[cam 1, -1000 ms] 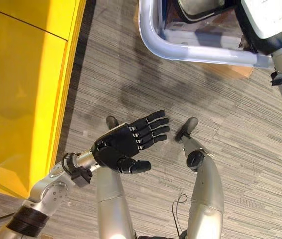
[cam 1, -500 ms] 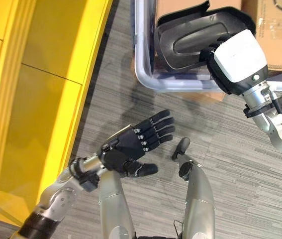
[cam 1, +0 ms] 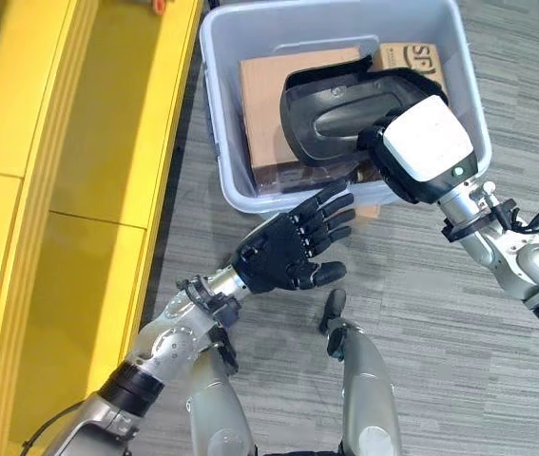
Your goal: Move parts from the plastic box to the shelf.
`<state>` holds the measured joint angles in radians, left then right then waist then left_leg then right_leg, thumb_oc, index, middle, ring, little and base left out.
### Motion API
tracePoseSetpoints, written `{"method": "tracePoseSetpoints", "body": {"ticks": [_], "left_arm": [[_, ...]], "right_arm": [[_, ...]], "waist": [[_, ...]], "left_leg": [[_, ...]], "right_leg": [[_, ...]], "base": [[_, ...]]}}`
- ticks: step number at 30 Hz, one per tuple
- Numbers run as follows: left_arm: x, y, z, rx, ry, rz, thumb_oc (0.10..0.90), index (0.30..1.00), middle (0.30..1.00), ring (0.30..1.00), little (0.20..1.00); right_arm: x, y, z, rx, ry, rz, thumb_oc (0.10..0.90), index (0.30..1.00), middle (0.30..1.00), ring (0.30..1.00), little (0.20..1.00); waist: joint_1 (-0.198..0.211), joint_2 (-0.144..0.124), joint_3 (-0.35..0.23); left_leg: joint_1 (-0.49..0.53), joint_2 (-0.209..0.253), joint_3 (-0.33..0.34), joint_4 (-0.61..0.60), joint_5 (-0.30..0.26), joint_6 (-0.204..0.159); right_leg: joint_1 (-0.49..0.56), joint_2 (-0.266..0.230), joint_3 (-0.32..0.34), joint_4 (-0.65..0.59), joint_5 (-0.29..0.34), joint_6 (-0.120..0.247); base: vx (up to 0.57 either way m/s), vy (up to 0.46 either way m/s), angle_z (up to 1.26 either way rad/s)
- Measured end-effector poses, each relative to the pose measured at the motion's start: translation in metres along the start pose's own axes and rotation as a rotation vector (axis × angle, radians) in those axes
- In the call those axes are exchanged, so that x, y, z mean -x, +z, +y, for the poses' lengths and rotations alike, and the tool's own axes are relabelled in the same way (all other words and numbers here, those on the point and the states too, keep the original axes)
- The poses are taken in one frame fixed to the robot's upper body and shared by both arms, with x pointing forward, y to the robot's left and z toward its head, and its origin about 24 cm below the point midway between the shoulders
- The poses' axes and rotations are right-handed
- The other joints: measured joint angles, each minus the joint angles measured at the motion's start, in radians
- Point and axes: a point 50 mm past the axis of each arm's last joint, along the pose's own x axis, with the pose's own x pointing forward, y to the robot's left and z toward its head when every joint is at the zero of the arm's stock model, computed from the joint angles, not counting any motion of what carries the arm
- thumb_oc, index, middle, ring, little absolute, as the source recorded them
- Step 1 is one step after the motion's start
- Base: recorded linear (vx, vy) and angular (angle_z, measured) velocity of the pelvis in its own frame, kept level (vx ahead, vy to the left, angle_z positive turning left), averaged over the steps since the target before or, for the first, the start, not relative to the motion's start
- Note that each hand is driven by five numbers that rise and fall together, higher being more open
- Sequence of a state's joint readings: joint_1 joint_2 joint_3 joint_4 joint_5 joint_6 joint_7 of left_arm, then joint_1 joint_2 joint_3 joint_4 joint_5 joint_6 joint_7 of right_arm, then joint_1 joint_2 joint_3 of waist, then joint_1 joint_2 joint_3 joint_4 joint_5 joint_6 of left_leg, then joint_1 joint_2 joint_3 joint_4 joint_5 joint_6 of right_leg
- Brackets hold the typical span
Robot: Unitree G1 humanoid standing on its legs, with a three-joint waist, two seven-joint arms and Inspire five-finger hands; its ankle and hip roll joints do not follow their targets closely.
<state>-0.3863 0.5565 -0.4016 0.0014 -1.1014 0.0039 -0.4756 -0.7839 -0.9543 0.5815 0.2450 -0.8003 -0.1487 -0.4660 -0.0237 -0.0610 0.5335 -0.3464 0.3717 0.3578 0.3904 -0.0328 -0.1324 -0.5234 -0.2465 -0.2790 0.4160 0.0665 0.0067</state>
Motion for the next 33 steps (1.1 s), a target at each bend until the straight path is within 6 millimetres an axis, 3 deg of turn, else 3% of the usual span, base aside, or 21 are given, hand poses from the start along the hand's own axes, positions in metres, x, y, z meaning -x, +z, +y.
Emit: {"method": "tracePoseSetpoints", "body": {"ticks": [4, 6, 7, 8, 9, 12, 15, 19, 22, 27, 33], "left_arm": [[-0.001, -0.008, 0.002, -0.023, 0.037, 0.016, 0.900, 1.000, 1.000, 1.000, 1.000], [0.017, -0.011, 0.001, -0.027, 0.041, -0.001, 0.900, 1.000, 1.000, 1.000, 1.000], [0.038, -0.012, -0.002, -0.027, 0.045, -0.022, 0.900, 1.000, 1.000, 1.000, 1.000], [0.073, -0.014, -0.006, -0.022, 0.071, -0.020, 0.900, 1.000, 1.000, 1.000, 1.000], [0.098, -0.017, -0.005, -0.028, 0.116, 0.018, 0.900, 1.000, 1.000, 1.000, 1.000], [0.130, -0.018, -0.005, -0.023, 0.159, 0.014, 0.900, 1.000, 1.000, 1.000, 1.000], [0.120, -0.013, -0.009, -0.039, 0.071, -0.015, 0.900, 1.000, 1.000, 1.000, 1.000], [0.101, -0.008, -0.017, -0.061, -0.038, -0.029, 0.900, 1.000, 1.000, 1.000, 1.000], [0.100, -0.013, -0.018, -0.067, -0.027, -0.001, 0.900, 1.000, 1.000, 1.000, 1.000], [0.104, -0.017, -0.017, -0.072, 0.020, 0.027, 0.900, 1.000, 1.000, 1.000, 1.000], [0.110, -0.019, -0.015, -0.139, 0.067, 0.078, 0.900, 1.000, 1.000, 1.000, 1.000]], "right_arm": [[0.017, 0.004, 0.015, -0.085, 0.056, 0.043, 0.400, 0.300, 0.300, 0.300, 0.300], [0.038, 0.001, 0.018, -0.158, 0.074, 0.093, 0.400, 0.300, 0.300, 0.300, 0.300], [0.051, -0.002, 0.017, -0.201, 0.076, 0.126, 0.400, 0.300, 0.300, 0.300, 0.300], [0.068, -0.008, 0.017, -0.235, 0.107, 0.171, 0.400, 0.300, 0.300, 0.300, 0.300], [0.083, -0.017, 0.018, -0.229, 0.155, 0.222, 0.400, 0.300, 0.300, 0.300, 0.300], [0.098, -0.032, 0.018, -0.261, 0.242, 0.321, 0.400, 0.300, 0.300, 0.300, 0.300], [0.096, -0.034, 0.016, -0.282, 0.291, 0.315, 0.400, 0.300, 0.300, 0.300, 0.300], [0.095, -0.031, 0.019, -0.354, 0.374, 0.321, 0.400, 0.300, 0.300, 0.300, 0.300], [0.097, -0.033, 0.022, -0.398, 0.425, 0.367, 0.400, 0.300, 0.300, 0.300, 0.300], [0.101, -0.034, 0.027, -0.413, 0.524, 0.386, 0.400, 0.300, 0.300, 0.300, 0.300], [0.090, -0.012, 0.023, -0.594, 0.691, 0.290, 0.400, 0.300, 0.300, 0.300, 0.300]], "waist": [[-0.016, 0.010, -0.005], [-0.010, 0.021, -0.011], [-0.009, 0.032, -0.015], [-0.010, 0.044, -0.015], [-0.003, 0.070, -0.028], [0.005, 0.107, -0.046], [0.020, 0.122, -0.078], [0.029, 0.120, -0.157], [0.026, 0.112, -0.236], [0.026, 0.098, -0.309], [0.029, 0.086, -0.331]], "left_leg": [[0.155, -0.018, 0.032, -0.105, 0.027, -0.006], [0.215, -0.027, 0.049, -0.164, 0.041, -0.010], [0.234, -0.030, 0.053, -0.186, 0.047, -0.010], [0.265, -0.041, 0.061, -0.220, 0.065, -0.013], [0.283, -0.048, 0.062, -0.244, 0.067, -0.013], [0.344, -0.069, 0.065, -0.288, 0.077, -0.009], [0.368, -0.081, 0.063, -0.302, 0.076, -0.007], [0.406, -0.086, 0.066, -0.326, 0.075, -0.006], [0.437, -0.094, 0.079, -0.346, 0.075, -0.006], [0.471, -0.096, 0.081, -0.373, 0.072, -0.004], [0.475, -0.100, 0.080, -0.378, 0.075, -0.008]], "right_leg": [[0.130, 0.012, -0.003, -0.063, 0.004, 0.008], [0.179, 0.020, -0.006, -0.108, 0.008, 0.013], [0.194, 0.025, -0.007, -0.124, 0.011, 0.016], [0.214, 0.028, -0.009, -0.140, 0.016, 0.018], [0.229, 0.022, -0.015, -0.144, 0.012, 0.023], [0.285, 0.011, -0.023, -0.164, 0.009, 0.037], [0.309, 0.002, -0.026, -0.170, 0.005, 0.049], [0.345, 0.003, -0.028, -0.184, 0.000, 0.057], [0.371, 0.004, -0.025, -0.208, 0.004, 0.068], [0.427, 0.015, -0.035, -0.273, 0.023, 0.080], [0.459, 0.023, -0.044, -0.337, 0.060, 0.083]], "base": [[0.02, 0.137, -0.04], [0.06, 0.132, -0.06], [0.08, 0.119, -0.08], [0.13, 0.144, 0.04], [0.17, 0.174, 0.07], [0.14, 0.134, 0.12], [0.10, 0.076, 0.08], [0.10, 0.065, 0.01], [0.05, 0.033, -0.06], [0.02, 0.005, 0.01], [-0.03, 0.009, 0.01]]}}
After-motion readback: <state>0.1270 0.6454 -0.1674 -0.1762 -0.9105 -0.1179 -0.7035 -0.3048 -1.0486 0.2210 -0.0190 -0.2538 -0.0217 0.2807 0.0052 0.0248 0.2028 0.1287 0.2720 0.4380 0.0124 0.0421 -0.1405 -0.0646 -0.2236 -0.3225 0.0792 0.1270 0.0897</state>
